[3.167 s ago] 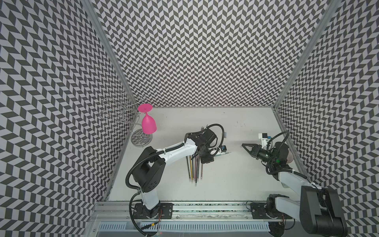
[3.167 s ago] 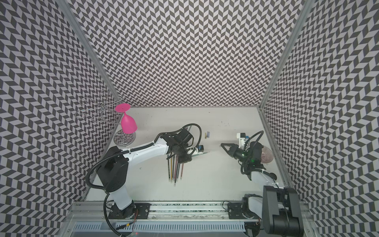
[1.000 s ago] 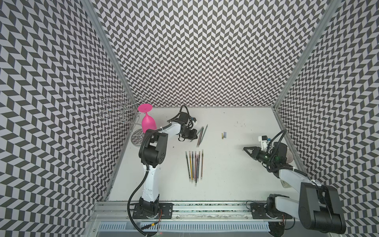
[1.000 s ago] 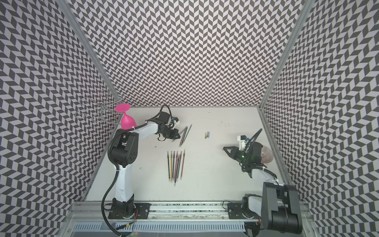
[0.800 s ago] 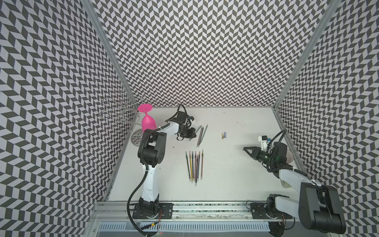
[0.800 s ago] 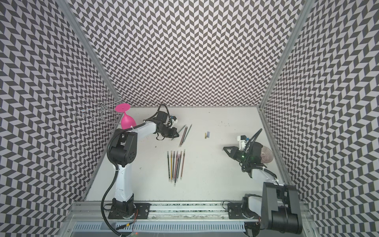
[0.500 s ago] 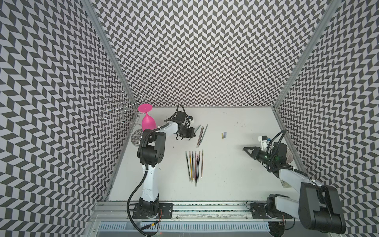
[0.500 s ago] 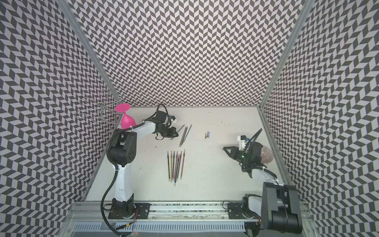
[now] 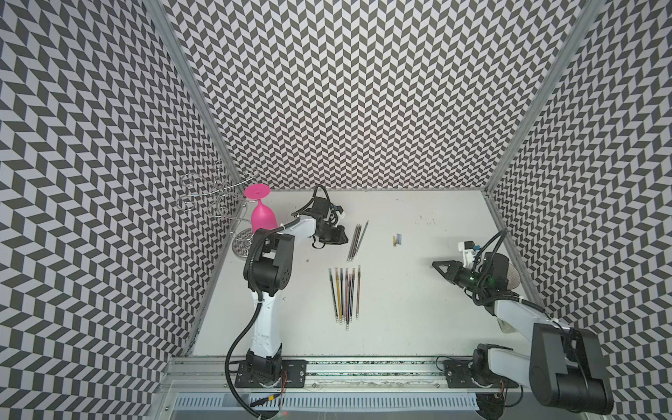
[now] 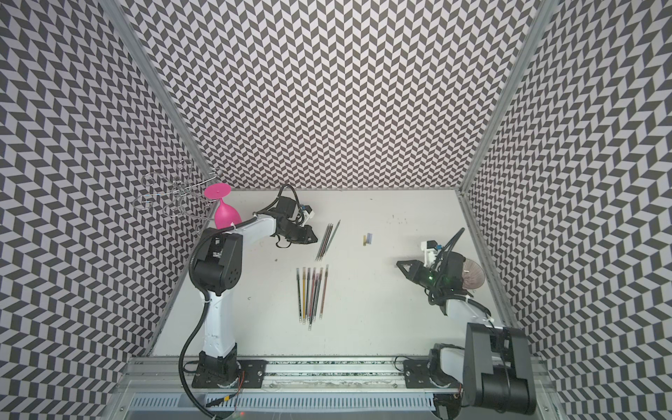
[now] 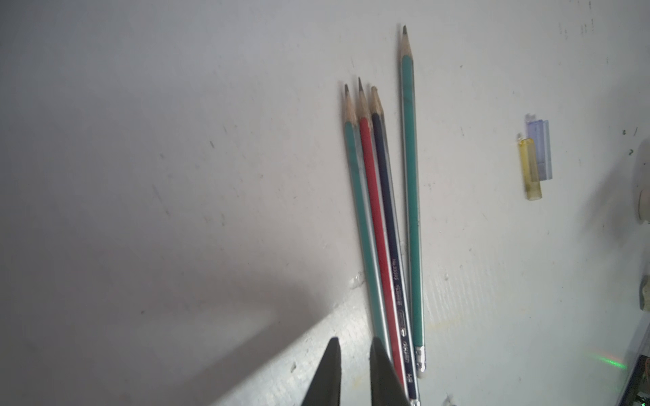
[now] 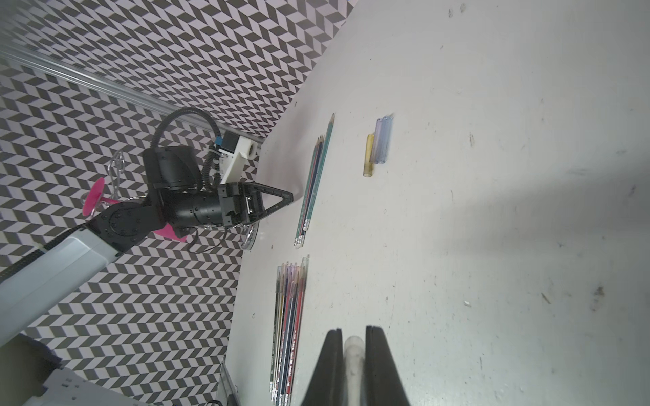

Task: Remove the protective cover of the pencils
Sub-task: Place the pencil at the center of the board, then place the protective sleeve at the center of the board.

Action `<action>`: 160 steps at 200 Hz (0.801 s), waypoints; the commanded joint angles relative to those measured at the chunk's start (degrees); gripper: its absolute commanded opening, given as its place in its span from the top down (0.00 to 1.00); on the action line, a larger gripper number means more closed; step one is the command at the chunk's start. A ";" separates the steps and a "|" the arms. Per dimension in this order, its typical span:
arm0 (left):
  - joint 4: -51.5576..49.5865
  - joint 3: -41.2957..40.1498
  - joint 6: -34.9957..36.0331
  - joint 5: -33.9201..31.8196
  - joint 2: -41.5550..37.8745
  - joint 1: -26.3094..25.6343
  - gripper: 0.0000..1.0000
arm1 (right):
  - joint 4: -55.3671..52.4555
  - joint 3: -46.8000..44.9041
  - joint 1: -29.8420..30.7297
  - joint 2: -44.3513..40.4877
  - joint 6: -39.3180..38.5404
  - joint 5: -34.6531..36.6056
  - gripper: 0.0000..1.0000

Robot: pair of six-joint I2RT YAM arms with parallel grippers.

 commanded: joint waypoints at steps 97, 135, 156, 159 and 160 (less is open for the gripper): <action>4.29 -3.27 0.16 3.49 -9.61 -2.33 0.84 | -12.24 22.77 16.14 21.94 -5.62 18.68 0.95; 4.39 -3.66 0.29 3.21 -11.16 -3.01 0.84 | -15.69 33.44 16.19 31.86 -6.07 19.94 0.90; 4.82 -3.74 0.08 3.47 -11.86 -3.01 0.84 | -20.06 39.62 16.29 36.74 -7.83 21.53 0.88; 4.84 -3.81 0.08 3.49 -12.05 -3.05 0.84 | -20.43 40.13 16.31 37.23 -7.97 21.84 0.87; 4.84 -3.82 0.08 3.49 -12.09 -3.04 0.84 | -20.57 40.38 16.27 37.43 -8.00 21.90 0.87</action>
